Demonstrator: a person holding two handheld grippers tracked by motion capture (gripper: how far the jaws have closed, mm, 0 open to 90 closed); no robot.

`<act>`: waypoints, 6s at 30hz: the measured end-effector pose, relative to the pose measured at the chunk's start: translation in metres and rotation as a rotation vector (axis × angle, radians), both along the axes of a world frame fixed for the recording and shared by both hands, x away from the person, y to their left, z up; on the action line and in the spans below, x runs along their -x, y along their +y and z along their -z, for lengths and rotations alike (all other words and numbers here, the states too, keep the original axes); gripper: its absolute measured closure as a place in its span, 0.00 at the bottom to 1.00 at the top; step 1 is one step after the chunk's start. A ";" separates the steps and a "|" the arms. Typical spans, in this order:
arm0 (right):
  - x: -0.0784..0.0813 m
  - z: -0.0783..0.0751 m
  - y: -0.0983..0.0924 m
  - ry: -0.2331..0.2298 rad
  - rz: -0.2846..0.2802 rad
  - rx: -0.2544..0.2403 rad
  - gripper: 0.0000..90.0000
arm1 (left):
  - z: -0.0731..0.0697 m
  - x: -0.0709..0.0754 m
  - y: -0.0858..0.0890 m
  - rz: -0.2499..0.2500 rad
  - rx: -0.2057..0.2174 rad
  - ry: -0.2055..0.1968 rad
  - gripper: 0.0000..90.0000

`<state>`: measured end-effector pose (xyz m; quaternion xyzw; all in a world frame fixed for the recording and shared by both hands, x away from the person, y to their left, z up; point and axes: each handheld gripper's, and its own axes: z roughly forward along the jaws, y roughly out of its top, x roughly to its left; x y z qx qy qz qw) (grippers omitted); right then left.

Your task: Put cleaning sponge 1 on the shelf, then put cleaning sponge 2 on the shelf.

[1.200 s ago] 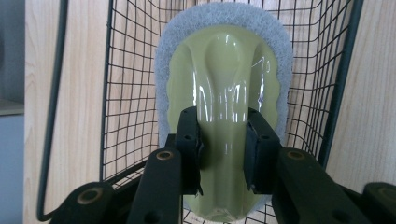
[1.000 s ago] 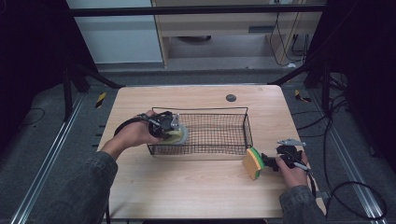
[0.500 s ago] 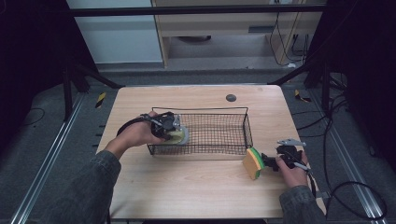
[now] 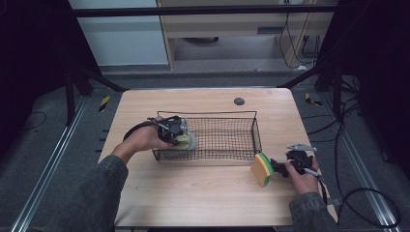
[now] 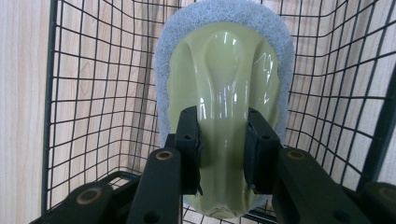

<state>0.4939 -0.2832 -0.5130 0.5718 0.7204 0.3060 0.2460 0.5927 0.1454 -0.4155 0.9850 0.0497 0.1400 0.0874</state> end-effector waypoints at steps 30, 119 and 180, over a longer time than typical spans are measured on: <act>0.000 0.000 0.000 0.002 0.003 -0.007 0.00 | -0.022 0.003 0.008 -0.080 0.180 -0.047 0.67; 0.000 0.000 0.001 0.000 0.019 -0.008 0.01 | 0.093 0.100 0.143 -0.710 0.646 -0.095 0.00; 0.043 -0.179 0.053 0.185 -0.107 0.076 0.21 | 0.093 0.095 0.136 -0.758 0.645 -0.115 0.00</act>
